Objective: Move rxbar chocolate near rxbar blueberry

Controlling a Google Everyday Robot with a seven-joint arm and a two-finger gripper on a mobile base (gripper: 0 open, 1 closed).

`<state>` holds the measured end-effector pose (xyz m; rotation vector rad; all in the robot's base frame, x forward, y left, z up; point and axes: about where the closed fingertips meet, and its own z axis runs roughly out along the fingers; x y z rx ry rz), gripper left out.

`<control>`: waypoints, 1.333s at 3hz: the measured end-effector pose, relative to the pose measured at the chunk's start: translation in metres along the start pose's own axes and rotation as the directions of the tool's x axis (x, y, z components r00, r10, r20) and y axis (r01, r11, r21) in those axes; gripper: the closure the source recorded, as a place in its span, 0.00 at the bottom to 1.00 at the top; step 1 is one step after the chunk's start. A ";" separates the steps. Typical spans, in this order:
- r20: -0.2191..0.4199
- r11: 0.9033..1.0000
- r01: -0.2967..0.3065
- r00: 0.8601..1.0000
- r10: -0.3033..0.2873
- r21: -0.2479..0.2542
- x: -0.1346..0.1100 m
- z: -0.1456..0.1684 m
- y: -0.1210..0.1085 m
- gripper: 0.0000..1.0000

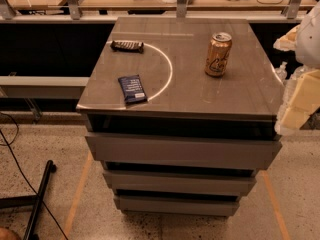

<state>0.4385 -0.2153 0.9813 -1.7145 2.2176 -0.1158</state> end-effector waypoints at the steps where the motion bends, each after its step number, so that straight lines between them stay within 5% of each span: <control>1: 0.000 1.000 0.000 1.000 0.000 0.000 0.000 0.000 0.000 0.00; 2: 0.017 0.999 0.039 0.999 -0.039 -0.019 -0.014 0.008 -0.006 0.00; 3: 0.095 0.982 0.190 0.978 -0.187 -0.022 -0.082 0.021 -0.038 0.00; 4: 0.159 0.954 0.300 0.943 -0.294 -0.014 -0.152 0.029 -0.057 0.00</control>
Offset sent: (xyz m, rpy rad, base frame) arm 0.0255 0.0289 -0.0131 0.0161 0.0423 0.1075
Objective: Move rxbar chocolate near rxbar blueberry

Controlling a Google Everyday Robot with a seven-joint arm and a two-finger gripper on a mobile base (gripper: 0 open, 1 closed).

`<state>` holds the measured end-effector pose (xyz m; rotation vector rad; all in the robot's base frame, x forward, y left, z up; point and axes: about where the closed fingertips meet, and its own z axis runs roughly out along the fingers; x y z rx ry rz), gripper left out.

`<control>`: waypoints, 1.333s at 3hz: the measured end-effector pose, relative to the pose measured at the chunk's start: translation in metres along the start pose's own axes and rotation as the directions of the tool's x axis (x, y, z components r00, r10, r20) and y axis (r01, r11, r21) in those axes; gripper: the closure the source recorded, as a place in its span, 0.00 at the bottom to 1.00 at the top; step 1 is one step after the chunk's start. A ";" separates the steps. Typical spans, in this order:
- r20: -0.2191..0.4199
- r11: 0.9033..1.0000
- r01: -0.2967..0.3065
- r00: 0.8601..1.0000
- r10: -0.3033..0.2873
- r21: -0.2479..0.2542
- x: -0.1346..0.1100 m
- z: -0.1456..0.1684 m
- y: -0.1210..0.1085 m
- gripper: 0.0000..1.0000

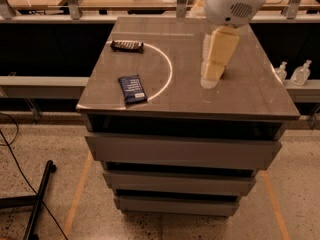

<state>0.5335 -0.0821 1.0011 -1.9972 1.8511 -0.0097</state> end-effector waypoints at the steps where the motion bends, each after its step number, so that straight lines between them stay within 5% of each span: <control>1: 0.042 0.998 0.068 0.997 -0.068 0.007 -0.047 0.019 -0.033 0.00; 2: 0.061 0.995 0.100 0.993 -0.100 0.013 -0.069 0.025 -0.039 0.00; 4: 0.090 0.994 0.100 0.991 -0.104 0.046 -0.071 0.035 -0.066 0.00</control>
Offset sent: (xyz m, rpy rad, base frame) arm 0.0262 0.0431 0.0046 0.0187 -0.0207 0.0640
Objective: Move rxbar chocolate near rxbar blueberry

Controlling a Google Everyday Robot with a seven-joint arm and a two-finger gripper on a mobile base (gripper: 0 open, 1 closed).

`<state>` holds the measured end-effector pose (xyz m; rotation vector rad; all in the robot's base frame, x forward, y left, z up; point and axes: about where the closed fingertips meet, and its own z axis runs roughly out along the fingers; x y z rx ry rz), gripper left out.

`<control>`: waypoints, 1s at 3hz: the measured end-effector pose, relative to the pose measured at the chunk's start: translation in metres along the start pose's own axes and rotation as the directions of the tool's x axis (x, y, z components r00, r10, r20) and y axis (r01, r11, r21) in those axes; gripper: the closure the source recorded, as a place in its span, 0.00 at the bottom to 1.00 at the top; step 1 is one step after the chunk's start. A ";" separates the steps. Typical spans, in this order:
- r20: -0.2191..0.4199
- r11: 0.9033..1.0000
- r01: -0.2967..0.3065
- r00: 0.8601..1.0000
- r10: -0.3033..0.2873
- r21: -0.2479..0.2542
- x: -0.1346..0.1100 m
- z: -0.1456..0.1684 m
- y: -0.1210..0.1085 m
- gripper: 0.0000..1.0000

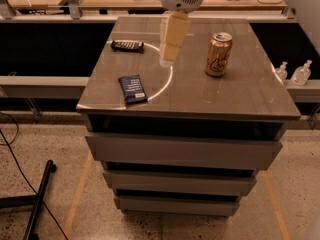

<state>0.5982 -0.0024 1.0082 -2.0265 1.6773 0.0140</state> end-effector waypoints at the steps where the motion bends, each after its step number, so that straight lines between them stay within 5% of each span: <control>1: 0.037 0.998 -0.020 0.999 0.017 0.066 0.015 0.019 -0.053 0.00; 3: 0.140 0.984 -0.086 0.988 0.064 0.157 0.037 0.062 -0.127 0.00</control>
Offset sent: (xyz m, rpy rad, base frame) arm 0.1802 -0.0096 -0.0068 0.2121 -0.1339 -0.0880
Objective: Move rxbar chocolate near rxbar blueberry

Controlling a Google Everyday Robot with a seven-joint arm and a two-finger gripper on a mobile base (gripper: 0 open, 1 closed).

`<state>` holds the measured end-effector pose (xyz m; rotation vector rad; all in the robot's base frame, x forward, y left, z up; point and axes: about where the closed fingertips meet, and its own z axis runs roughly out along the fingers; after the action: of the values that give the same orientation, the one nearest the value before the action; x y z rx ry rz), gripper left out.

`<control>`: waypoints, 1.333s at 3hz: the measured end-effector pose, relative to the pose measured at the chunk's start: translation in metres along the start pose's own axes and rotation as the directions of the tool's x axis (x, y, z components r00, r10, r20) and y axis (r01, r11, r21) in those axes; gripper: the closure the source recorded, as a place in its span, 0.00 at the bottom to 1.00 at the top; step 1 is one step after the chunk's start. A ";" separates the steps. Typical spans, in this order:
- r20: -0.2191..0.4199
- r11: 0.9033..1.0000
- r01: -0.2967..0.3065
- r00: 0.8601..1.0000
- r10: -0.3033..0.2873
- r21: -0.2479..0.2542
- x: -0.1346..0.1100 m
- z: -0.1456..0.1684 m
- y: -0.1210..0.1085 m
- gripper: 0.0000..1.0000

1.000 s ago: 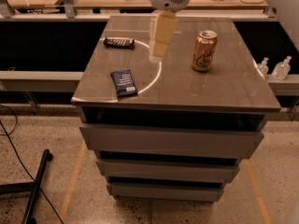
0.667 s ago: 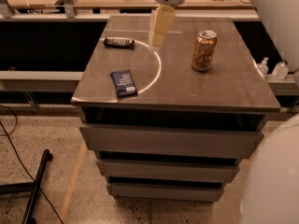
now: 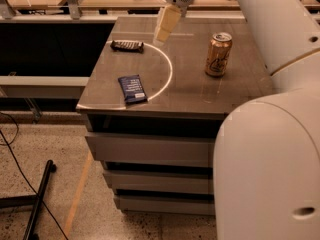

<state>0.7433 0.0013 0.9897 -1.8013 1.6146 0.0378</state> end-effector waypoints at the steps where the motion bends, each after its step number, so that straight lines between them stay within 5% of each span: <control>1: 0.034 0.999 -0.042 0.999 0.042 0.009 0.008 0.030 -0.015 0.00; 3: 0.035 0.985 -0.167 0.985 0.169 -0.042 0.026 0.097 -0.021 0.00; 4: 0.082 0.965 -0.247 0.964 0.254 -0.090 0.019 0.130 -0.017 0.00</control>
Offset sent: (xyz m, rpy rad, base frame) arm 0.0814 0.0127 -0.0518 0.0966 0.0749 -0.0970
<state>0.8175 0.0506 0.8915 -1.6164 1.7862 0.3005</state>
